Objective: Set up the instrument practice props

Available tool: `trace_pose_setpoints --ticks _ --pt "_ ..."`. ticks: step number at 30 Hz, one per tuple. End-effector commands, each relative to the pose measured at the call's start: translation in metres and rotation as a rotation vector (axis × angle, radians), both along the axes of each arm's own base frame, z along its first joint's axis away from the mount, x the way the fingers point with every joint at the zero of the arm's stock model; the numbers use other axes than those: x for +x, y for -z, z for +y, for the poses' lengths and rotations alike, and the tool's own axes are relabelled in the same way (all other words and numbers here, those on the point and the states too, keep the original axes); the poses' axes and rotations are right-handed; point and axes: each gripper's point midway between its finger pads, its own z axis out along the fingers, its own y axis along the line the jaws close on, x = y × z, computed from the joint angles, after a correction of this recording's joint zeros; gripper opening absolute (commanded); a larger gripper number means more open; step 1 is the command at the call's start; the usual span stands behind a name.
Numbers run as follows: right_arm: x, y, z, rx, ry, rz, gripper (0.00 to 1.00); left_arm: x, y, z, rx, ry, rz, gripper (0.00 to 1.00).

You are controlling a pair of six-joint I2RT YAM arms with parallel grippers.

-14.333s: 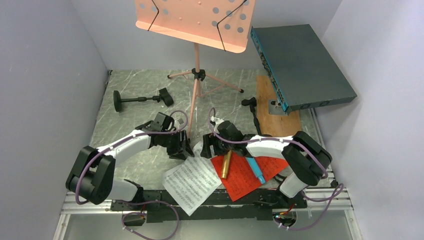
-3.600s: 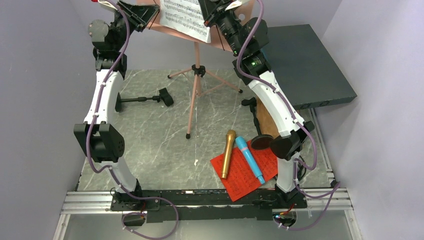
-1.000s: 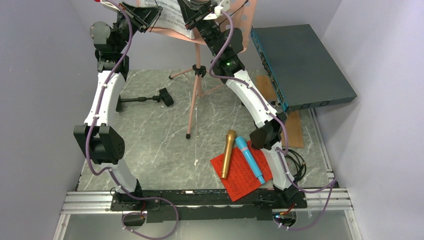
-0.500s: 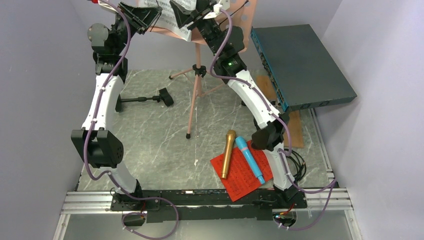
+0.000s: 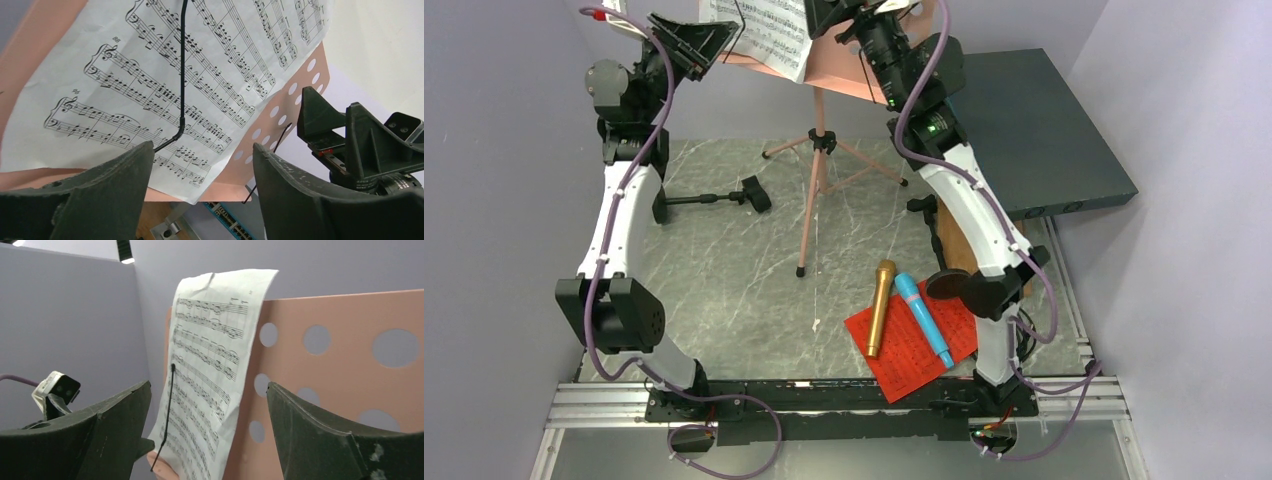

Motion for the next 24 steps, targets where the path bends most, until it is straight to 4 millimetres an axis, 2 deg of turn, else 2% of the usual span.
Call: trace_pose_setpoints --ticks 1,4,7,10,13,16,18,21,24 --pt "-0.013 0.002 -0.024 0.013 0.038 0.117 0.88 -0.029 -0.017 0.008 0.030 -0.013 -0.063 0.80" --pt "-0.024 0.012 -0.027 -0.035 0.017 0.173 0.89 -0.035 -0.012 0.018 0.045 -0.034 -0.037 0.84" --pt "-0.040 0.032 -0.029 -0.117 -0.005 0.220 0.89 -0.047 -0.009 0.028 0.077 -0.052 -0.018 0.90" --pt "-0.067 0.053 -0.033 -0.192 -0.029 0.233 0.89 -0.065 -0.005 0.033 0.130 -0.064 -0.004 0.90" --pt "-0.096 0.082 -0.044 -0.251 -0.041 0.269 0.89 -0.077 0.012 0.033 0.188 -0.073 0.058 0.90" --pt "-0.125 0.132 -0.054 -0.307 -0.101 0.353 0.89 -0.087 0.041 0.029 0.237 -0.043 0.146 0.91" --pt "-0.144 0.169 -0.059 -0.345 -0.152 0.408 0.89 -0.091 0.075 0.024 0.258 -0.002 0.231 0.92" --pt "-0.159 0.243 -0.062 -0.399 -0.205 0.556 0.89 -0.103 0.127 0.010 0.293 0.052 0.342 0.92" --pt "-0.170 0.326 -0.067 -0.445 -0.226 0.755 0.89 -0.123 0.183 -0.018 0.344 0.140 0.417 0.84"
